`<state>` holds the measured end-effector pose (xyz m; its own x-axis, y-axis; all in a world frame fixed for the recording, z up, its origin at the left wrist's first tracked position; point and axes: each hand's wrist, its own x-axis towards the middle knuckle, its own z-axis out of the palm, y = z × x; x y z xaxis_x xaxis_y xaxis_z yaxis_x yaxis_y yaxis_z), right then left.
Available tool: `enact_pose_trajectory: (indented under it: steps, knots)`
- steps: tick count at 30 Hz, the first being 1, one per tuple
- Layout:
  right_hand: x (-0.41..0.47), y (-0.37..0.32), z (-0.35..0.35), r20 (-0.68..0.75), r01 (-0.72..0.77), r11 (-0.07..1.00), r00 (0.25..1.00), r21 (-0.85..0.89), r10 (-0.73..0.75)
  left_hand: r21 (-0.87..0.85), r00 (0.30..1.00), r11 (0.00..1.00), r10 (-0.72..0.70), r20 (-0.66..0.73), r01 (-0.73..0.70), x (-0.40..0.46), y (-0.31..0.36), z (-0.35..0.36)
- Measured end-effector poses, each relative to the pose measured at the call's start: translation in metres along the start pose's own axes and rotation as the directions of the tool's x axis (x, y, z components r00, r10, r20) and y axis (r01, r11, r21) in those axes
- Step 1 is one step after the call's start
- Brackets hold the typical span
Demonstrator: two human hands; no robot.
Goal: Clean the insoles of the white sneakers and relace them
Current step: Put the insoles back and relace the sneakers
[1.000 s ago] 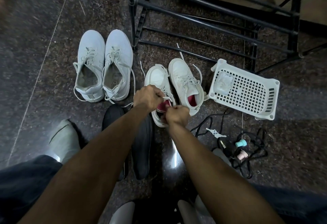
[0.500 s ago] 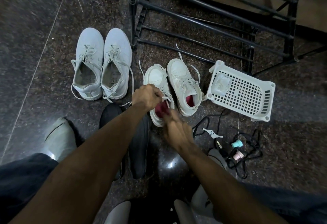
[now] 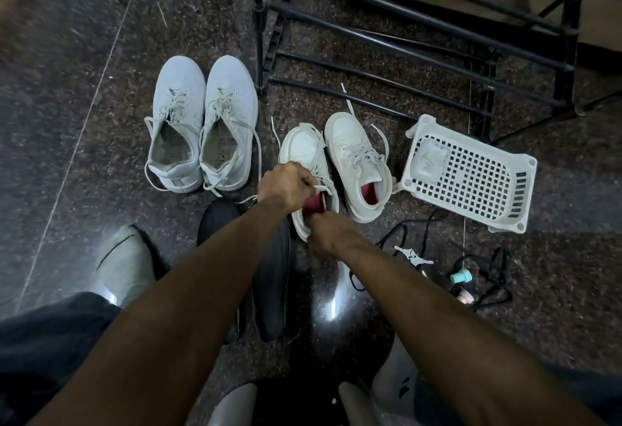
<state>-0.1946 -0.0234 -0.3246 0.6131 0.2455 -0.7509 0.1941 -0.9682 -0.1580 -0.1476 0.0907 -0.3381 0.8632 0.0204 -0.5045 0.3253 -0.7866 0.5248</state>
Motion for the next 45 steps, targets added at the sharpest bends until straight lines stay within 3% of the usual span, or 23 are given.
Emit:
enact_pose_trajectory:
  steps: [5, 11, 17, 23, 25, 28, 30, 35, 38, 42, 45]
  knots:
    - [-0.006, 0.006, -0.006, -0.145, 0.018, 0.992, 0.989, -0.124, -0.036, 0.009, 1.000, 1.000, -0.005, -0.019, 0.005, 0.001, 0.000, 0.001]
    - [-0.006, 0.003, 0.009, -0.063, 0.018, 0.973, 0.997, -0.232, -0.033, -0.004, 1.000, 1.000, -0.008, -0.011, 0.008, 0.000, 0.001, 0.001]
    - [0.006, -0.001, -0.003, 0.094, 0.002, 0.997, 0.996, -0.078, 0.005, 0.006, 1.000, 1.000, -0.008, -0.008, 0.008, 0.001, 0.000, 0.001]
    - [0.016, 0.015, -0.008, 0.261, -0.094, 0.936, 0.965, 0.340, 0.002, 0.009, 1.000, 1.000, -0.013, -0.019, 0.013, 0.001, 0.001, 0.002]
    - [0.015, 0.014, -0.005, 0.223, -0.055, 0.966, 0.975, 0.253, -0.003, 0.013, 1.000, 1.000, -0.011, -0.029, 0.011, 0.000, 0.001, 0.002]
    - [0.004, 0.014, 0.008, -0.064, 0.081, 0.984, 0.994, -0.161, -0.093, 0.013, 0.999, 1.000, -0.016, -0.050, 0.016, -0.001, 0.001, 0.004]
    - [-0.006, 0.016, 0.019, -0.171, 0.119, 0.970, 0.973, -0.212, -0.157, 0.017, 0.998, 1.000, -0.009, -0.061, 0.010, -0.001, 0.000, 0.005]
    - [-0.007, 0.020, 0.018, -0.190, 0.105, 0.937, 0.966, -0.334, -0.176, 0.020, 0.998, 1.000, -0.005, -0.059, 0.006, 0.001, -0.001, 0.008]
    - [0.003, 0.016, 0.010, -0.124, 0.097, 0.904, 0.979, -0.417, -0.163, 0.013, 0.998, 1.000, 0.001, -0.061, 0.000, 0.001, -0.002, 0.008]
    - [0.008, 0.009, 0.003, -0.058, 0.092, 0.911, 0.990, -0.403, -0.125, 0.004, 0.998, 1.000, 0.010, -0.059, -0.010, 0.002, -0.006, 0.010]
    - [0.003, 0.014, 0.008, -0.115, 0.098, 0.942, 0.983, -0.322, -0.141, -0.062, 0.998, 0.997, 0.047, -0.042, -0.050, -0.003, -0.014, 0.012]
